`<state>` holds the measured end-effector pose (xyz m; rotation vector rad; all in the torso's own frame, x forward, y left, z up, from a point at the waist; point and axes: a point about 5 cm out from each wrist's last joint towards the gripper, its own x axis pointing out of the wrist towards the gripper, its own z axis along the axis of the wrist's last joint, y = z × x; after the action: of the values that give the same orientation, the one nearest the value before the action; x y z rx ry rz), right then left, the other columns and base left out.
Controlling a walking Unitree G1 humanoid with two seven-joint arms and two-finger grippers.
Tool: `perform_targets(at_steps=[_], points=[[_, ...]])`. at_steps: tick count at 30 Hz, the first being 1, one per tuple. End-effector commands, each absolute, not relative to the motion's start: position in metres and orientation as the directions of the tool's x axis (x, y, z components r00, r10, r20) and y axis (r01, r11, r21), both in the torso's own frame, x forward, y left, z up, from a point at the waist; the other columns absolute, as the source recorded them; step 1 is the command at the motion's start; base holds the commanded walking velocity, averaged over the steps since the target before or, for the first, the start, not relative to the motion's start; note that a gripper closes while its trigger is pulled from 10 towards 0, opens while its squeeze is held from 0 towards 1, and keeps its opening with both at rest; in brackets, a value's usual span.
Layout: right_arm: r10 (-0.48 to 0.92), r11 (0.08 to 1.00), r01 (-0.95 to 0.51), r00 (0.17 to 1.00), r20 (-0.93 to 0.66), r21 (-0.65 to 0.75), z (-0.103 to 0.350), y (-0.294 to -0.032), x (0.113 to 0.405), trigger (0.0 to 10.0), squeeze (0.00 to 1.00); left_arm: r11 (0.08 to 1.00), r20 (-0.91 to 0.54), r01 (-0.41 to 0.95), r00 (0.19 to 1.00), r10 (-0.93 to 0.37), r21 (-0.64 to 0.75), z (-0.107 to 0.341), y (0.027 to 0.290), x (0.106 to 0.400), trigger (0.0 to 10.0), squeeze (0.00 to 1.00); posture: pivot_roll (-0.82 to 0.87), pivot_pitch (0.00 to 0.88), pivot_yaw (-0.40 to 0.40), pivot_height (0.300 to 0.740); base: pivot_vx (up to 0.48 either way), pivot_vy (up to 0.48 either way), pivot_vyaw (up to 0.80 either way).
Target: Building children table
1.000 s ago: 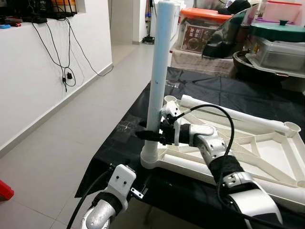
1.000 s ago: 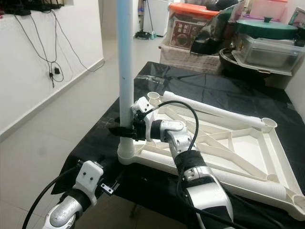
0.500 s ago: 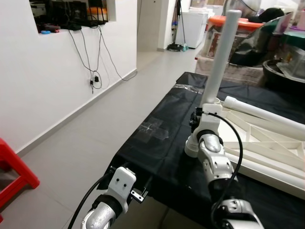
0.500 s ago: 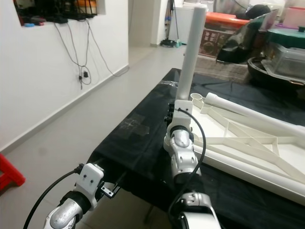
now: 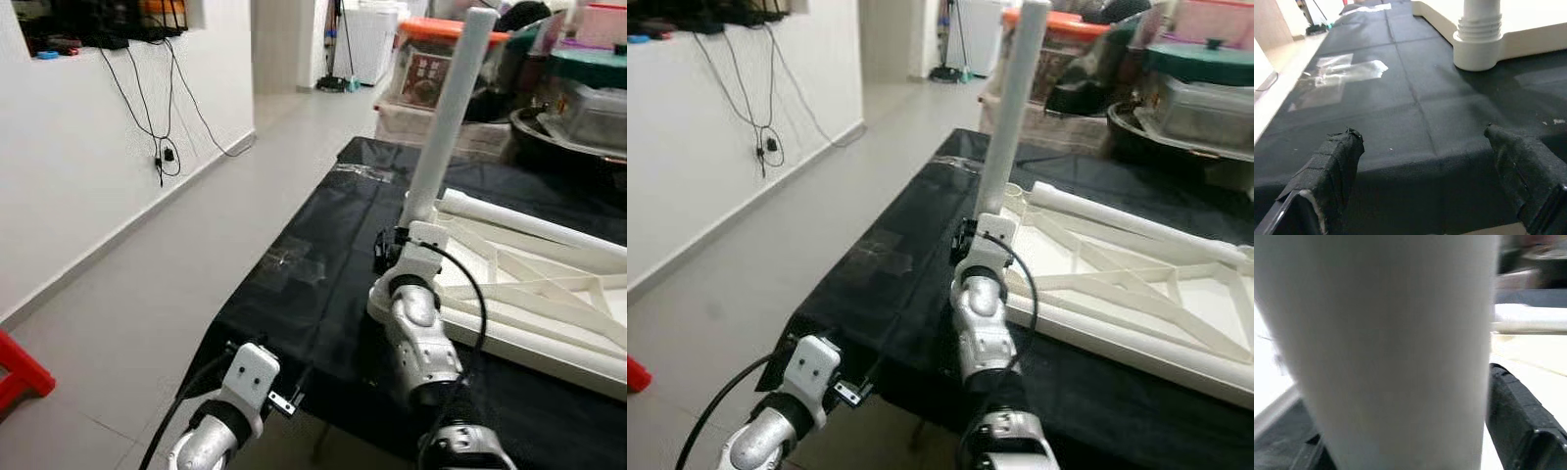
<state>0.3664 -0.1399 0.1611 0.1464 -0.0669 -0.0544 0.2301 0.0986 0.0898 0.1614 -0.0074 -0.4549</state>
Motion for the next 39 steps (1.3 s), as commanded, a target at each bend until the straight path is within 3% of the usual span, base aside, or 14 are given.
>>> perform_targets(at_steps=[1,6,8,10,12,20,22,23,28,32,33,34,38,39], points=[[0.095,0.983,-0.105,0.993,0.074,0.153,0.166,-0.138,0.371,10.0,0.00,0.880,-0.029,0.450,0.892,-0.451,0.150,0.088,0.097,0.230,10.0,0.00,0.16,0.000,-0.065,0.740,0.000,0.000,0.00],[0.414,0.906,-0.414,0.910,0.023,0.092,0.166,-0.138,0.372,10.0,0.00,0.878,-0.033,0.454,0.890,-0.454,0.151,0.086,0.096,0.229,10.0,0.00,0.16,0.000,-0.068,0.740,0.000,0.000,0.00],[0.623,0.781,-0.621,0.781,-0.030,0.066,0.164,-0.136,0.368,10.0,0.00,0.876,-0.034,0.457,0.888,-0.458,0.153,0.085,0.096,0.229,10.0,0.00,0.16,0.000,-0.069,0.740,0.000,0.000,0.00],[0.675,0.738,-0.672,0.737,-0.044,0.056,0.164,-0.135,0.367,10.0,0.00,0.875,-0.035,0.459,0.888,-0.459,0.153,0.084,0.096,0.229,10.0,0.00,0.16,0.000,-0.069,0.740,0.000,0.000,0.00],[0.833,0.554,-0.831,0.551,-0.059,0.061,0.168,-0.125,0.360,10.0,0.00,0.874,-0.039,0.460,0.887,-0.460,0.154,0.083,0.097,0.228,10.0,0.00,0.17,0.000,-0.080,0.740,0.000,0.000,0.00],[0.962,0.239,-0.970,0.231,-0.145,0.041,0.167,-0.105,0.351,10.0,0.00,0.871,-0.052,0.471,0.882,-0.468,0.144,0.079,0.096,0.229,10.0,0.00,0.18,0.000,-0.092,0.740,0.000,0.000,0.00],[0.962,0.239,-0.970,0.231,-0.145,0.041,0.167,-0.105,0.351,10.0,0.00,0.871,-0.052,0.471,0.882,-0.468,0.144,0.079,0.096,0.229,10.0,0.00,0.18,0.000,-0.092,0.740,0.000,0.000,0.00],[0.968,0.191,-0.981,0.182,-0.171,0.037,0.165,-0.100,0.350,0.0,0.00,0.872,-0.052,0.470,0.883,-0.467,0.139,0.078,0.096,0.229,10.0,0.00,0.18,0.000,-0.085,0.740,0.000,0.000,0.00],[0.952,0.265,-0.964,0.260,-0.159,0.012,0.163,-0.097,0.353,0.0,0.00,0.869,-0.055,0.475,0.880,-0.472,0.138,0.077,0.095,0.229,10.0,0.00,0.18,0.000,-0.083,0.740,0.000,0.000,0.00],[0.864,0.485,-0.873,0.487,-0.128,-0.044,0.159,-0.103,0.362,0.0,0.00,0.866,-0.056,0.481,0.877,-0.478,0.137,0.077,0.094,0.228,10.0,0.00,0.17,0.000,-0.073,0.740,0.000,0.000,0.00],[0.609,0.789,-0.615,0.784,-0.119,-0.016,0.154,-0.122,0.376,0.0,0.00,0.866,-0.056,0.482,0.876,-0.479,0.134,0.078,0.095,0.227,10.0,0.00,0.16,0.000,-0.065,0.740,0.000,0.000,0.00],[0.609,0.789,-0.615,0.784,-0.119,-0.016,0.154,-0.122,0.376,0.0,0.00,0.866,-0.056,0.482,0.876,-0.479,0.134,0.078,0.095,0.227,10.0,0.00,0.16,0.000,-0.065,0.740,0.000,0.000,0.00],[0.114,0.991,-0.122,0.982,-0.150,-0.047,0.144,-0.161,0.381,0.0,0.00,0.864,-0.057,0.486,0.874,-0.483,0.132,0.078,0.096,0.227,10.0,0.00,0.16,0.000,-0.051,0.740,0.000,0.000,0.00],[0.114,0.991,-0.122,0.982,-0.150,-0.047,0.144,-0.161,0.381,0.0,0.00,0.864,-0.057,0.486,0.874,-0.483,0.132,0.078,0.096,0.227,10.0,0.00,0.16,0.000,-0.051,0.740,0.000,0.000,0.00]])
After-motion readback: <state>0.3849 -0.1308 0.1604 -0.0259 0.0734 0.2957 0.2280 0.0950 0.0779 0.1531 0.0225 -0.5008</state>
